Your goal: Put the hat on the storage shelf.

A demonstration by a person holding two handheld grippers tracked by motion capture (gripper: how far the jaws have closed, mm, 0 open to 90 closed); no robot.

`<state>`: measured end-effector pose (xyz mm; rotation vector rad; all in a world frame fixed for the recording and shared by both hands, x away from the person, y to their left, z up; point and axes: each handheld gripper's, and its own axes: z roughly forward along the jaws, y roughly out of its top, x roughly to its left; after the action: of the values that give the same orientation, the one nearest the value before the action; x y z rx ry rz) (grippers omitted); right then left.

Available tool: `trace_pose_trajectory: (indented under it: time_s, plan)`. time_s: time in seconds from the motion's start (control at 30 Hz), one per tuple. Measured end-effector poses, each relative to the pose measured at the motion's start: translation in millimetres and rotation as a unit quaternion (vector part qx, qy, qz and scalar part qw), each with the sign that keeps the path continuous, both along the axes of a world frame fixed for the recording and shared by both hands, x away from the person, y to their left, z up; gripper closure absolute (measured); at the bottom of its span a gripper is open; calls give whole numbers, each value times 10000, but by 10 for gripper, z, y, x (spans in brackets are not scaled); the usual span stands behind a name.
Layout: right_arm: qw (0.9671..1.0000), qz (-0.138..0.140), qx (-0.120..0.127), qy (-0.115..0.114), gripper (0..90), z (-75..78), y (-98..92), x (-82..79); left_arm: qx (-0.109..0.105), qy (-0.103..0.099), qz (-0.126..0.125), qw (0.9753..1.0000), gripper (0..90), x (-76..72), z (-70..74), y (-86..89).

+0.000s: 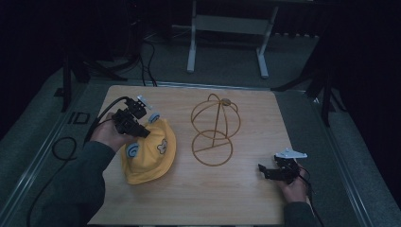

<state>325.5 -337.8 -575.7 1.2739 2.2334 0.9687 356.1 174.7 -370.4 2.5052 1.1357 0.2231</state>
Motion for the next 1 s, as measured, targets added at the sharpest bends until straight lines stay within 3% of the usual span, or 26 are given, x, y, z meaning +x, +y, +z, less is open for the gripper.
trace_pose_trajectory:
  time_s: [0.37, 0.5, 0.63, 0.77, 1.0]
  plan:
    - [10000, -1, -1, 8, 152, 1, 0, -1, 26, 42, -98, 9999, 807, 156, 225, 33]
    - [10000, -3, 3, 3, 152, 0, 0, 0, -96, 64, -177, 9998, 807, 227, 303, 44]
    - [10000, -2, 1, 1, 152, 0, 0, 0, -171, 107, -270, 9994, 807, 313, 357, 46]
    - [10000, -2, 1, 2, 152, 0, 0, 0, -65, 91, -265, 9996, 806, 394, 405, 35]
    - [10000, 6, -5, 9, 152, 2, -1, -1, -118, 98, -364, 9992, 807, 526, 458, 44]
